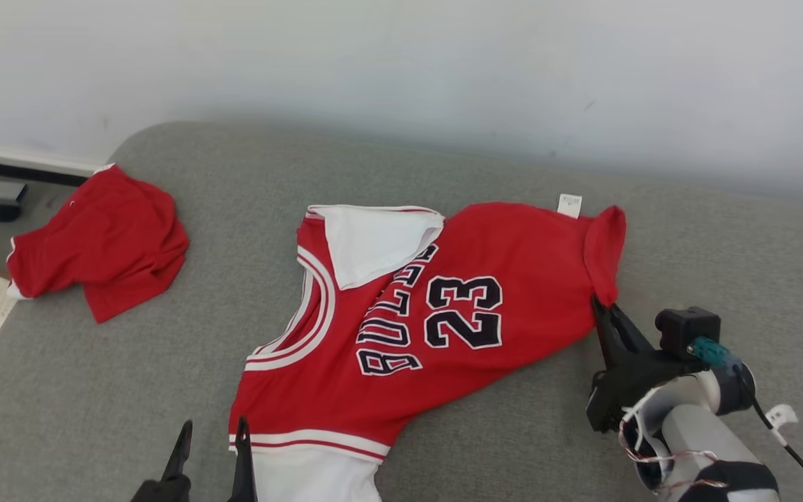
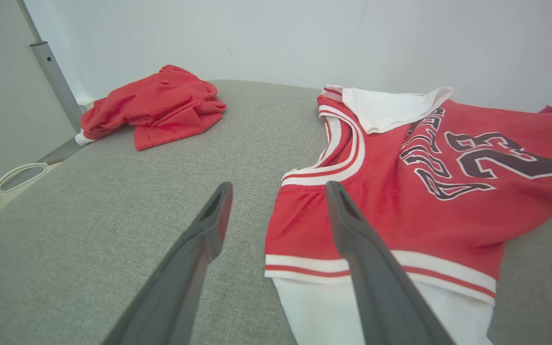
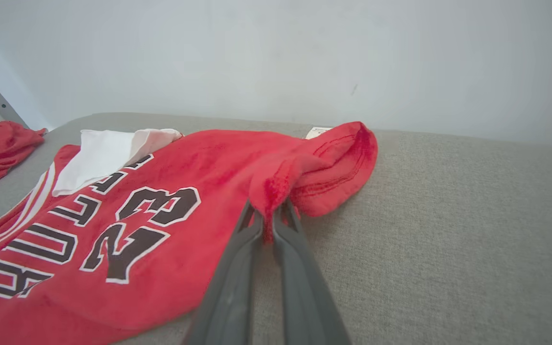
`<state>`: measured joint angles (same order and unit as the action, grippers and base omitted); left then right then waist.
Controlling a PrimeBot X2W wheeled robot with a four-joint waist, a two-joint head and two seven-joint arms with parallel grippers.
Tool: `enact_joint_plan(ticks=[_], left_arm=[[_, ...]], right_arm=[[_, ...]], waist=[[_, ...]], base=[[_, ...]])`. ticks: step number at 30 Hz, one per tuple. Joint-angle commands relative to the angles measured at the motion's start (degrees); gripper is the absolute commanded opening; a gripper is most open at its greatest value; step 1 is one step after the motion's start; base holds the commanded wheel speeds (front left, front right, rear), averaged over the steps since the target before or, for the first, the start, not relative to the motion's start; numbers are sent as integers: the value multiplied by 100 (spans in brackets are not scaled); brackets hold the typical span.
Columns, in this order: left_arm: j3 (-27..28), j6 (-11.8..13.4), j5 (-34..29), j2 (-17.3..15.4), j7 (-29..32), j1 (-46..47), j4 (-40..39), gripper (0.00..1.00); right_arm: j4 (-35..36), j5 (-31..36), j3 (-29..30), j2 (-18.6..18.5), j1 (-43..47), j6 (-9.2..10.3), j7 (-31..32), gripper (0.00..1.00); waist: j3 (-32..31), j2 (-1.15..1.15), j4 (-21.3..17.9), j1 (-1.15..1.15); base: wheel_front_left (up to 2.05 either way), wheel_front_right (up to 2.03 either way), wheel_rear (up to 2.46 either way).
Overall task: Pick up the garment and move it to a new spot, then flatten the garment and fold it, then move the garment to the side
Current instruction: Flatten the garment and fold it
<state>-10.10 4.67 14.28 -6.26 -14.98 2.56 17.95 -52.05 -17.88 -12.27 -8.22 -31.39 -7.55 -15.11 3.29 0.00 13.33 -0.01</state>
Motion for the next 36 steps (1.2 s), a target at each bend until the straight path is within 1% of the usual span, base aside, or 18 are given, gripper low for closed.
enact_joint_plan(ticks=[1, 3, 6, 9, 12, 15, 18, 20, 22, 25, 28, 31, 32, 36], left_arm=[[15, 3, 10, -9, -22, -91, 12, 100], [41, 39, -10, 7, -22, -172, -23, 100], [77, 76, -6, 18, -22, -298, -68, 100], [132, 56, 16, 13, -22, -371, -106, 100], [140, 82, -10, 37, -22, -411, -142, 100], [176, 76, -3, 45, -22, -441, -164, 100], [211, 112, 6, 71, -22, -480, -199, 100], [209, 102, 9, 89, -22, -460, -187, 100], [197, 97, -5, 105, -22, -413, -172, 100], [188, 53, -24, 118, -22, -285, -119, 100], [148, 21, -53, 138, -23, -182, -79, 100], [97, -9, -71, 159, -23, -88, -16, 100], [70, -36, -70, 177, -23, -11, 34, 100], [-22, -88, -83, 222, -21, 98, 119, 100]], right_arm=[[31, -26, -9, -86, 93, 13, -10, 0], [388, -235, -182, -235, 321, 13, 0, 0], [1025, -471, -292, -509, 699, 13, 202, 0], [1805, -716, -160, -734, 1210, 13, 602, 0], [2740, -877, 88, -846, 1860, 13, 1176, 0], [3773, -839, 425, -782, 2565, 13, 1793, 0], [4659, -727, 739, -610, 3076, 13, 2324, 0], [5033, -560, 888, -566, 3237, 13, 2574, 0], [5218, -436, 907, -487, 3190, 13, 2728, 0], [5174, -302, 829, -457, 2843, 13, 2795, 0], [4751, -123, 684, -503, 2318, 13, 2706, 0], [4040, -114, 545, -450, 1682, 13, 2591, 0], [3454, -76, 449, -413, 1244, 13, 2477, 0], [2183, 109, 216, -368, 395, 13, 2117, 0]], waist=[[-170, 0, -174, 1], [-236, 0, -257, 1], [-294, 0, -354, 1], [-302, 0, -432, 1], [-293, 0, -476, 1], [-262, 0, -512, 1], [-224, 0, -568, 1], [-196, 0, -578, 1], [-174, 0, -585, 1], [-137, 0, -562, 1], [-106, 0, -481, 1], [-75, 0, -364, 1], [-42, 0, -276, 1], [33, 0, -66, 1]], base=[[0, 0, 0], [0, 0, 0], [0, 0, 0], [0, 0, 0], [0, 0, 0], [0, 0, 0], [0, 0, 0], [0, 0, 0], [0, 0, 0], [0, 0, 0], [0, 0, 0], [0, 0, 0], [0, 0, 0], [0, 0, 0]])
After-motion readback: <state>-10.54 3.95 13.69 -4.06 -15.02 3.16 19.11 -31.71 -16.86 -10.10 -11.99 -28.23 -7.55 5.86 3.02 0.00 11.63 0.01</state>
